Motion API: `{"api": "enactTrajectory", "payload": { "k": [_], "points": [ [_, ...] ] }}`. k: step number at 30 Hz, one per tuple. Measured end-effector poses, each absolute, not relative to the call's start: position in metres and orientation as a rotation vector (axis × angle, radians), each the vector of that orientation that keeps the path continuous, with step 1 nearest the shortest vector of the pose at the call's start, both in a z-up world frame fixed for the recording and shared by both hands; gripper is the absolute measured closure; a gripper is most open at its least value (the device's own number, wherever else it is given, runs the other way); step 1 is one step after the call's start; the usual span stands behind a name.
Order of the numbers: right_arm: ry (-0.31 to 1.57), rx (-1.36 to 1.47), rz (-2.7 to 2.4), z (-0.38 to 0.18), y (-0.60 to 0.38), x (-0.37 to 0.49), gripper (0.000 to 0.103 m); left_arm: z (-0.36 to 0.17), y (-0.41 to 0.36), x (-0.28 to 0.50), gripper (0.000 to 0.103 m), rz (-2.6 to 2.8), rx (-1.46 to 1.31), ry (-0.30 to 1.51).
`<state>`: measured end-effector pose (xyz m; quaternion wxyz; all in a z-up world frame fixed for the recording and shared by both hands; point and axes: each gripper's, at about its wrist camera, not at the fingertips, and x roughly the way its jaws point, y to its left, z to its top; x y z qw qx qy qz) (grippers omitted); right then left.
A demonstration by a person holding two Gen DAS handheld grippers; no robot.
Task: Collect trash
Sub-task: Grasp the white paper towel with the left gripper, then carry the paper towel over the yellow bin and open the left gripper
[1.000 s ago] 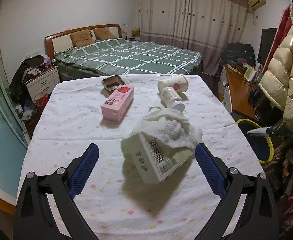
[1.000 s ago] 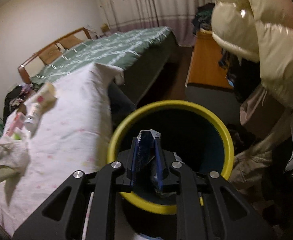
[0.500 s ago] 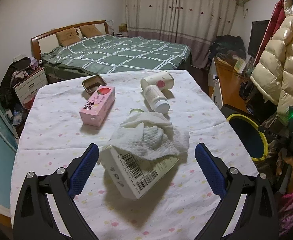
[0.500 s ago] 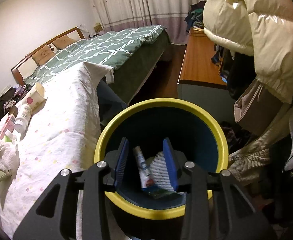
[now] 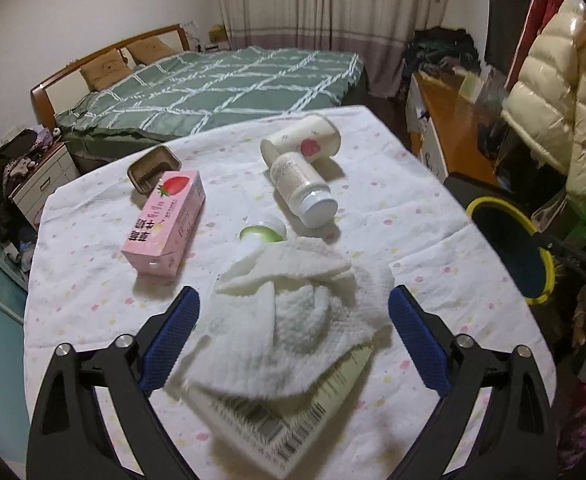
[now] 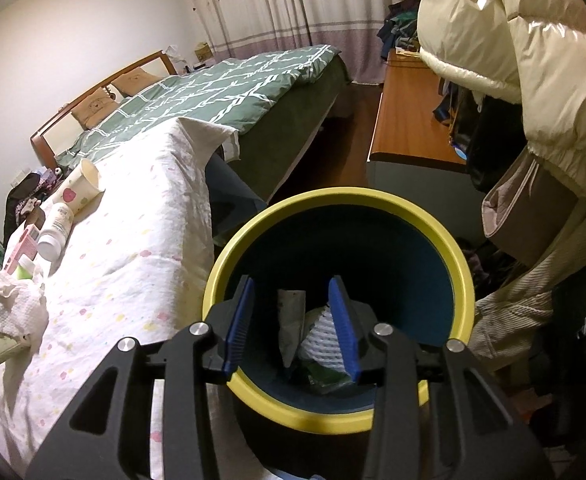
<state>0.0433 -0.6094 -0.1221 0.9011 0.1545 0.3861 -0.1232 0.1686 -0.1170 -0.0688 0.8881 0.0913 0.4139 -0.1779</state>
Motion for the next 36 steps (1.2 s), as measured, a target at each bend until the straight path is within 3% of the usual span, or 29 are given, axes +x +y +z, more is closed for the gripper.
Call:
{"api": "enactTrajectory", "payload": {
  "k": [8, 11, 13, 16, 36],
  "points": [
    [0.804, 0.335, -0.260, -0.126, -0.614, 0.042, 0.065, -0.081, -0.121, 0.182, 0.043, -0.361, 0.203, 0.908],
    [0.809, 0.338, -0.253, -0.128, -0.613, 0.043, 0.065, -0.082, -0.119, 0.184, 0.059, -0.376, 0.194, 0.918],
    [0.809, 0.338, -0.249, -0.128, -0.612, 0.044, 0.065, -0.082, -0.117, 0.183, 0.078, -0.390, 0.186, 0.920],
    [0.804, 0.335, -0.239, -0.125, -0.608, 0.043, 0.065, -0.078, -0.115, 0.180, 0.092, -0.404, 0.167, 0.914],
    [0.705, 0.291, -0.251, -0.082, -0.604, -0.005, 0.065, 0.039, -0.162, 0.129, 0.095, -0.574, 0.219, 0.671]
  ]
}}
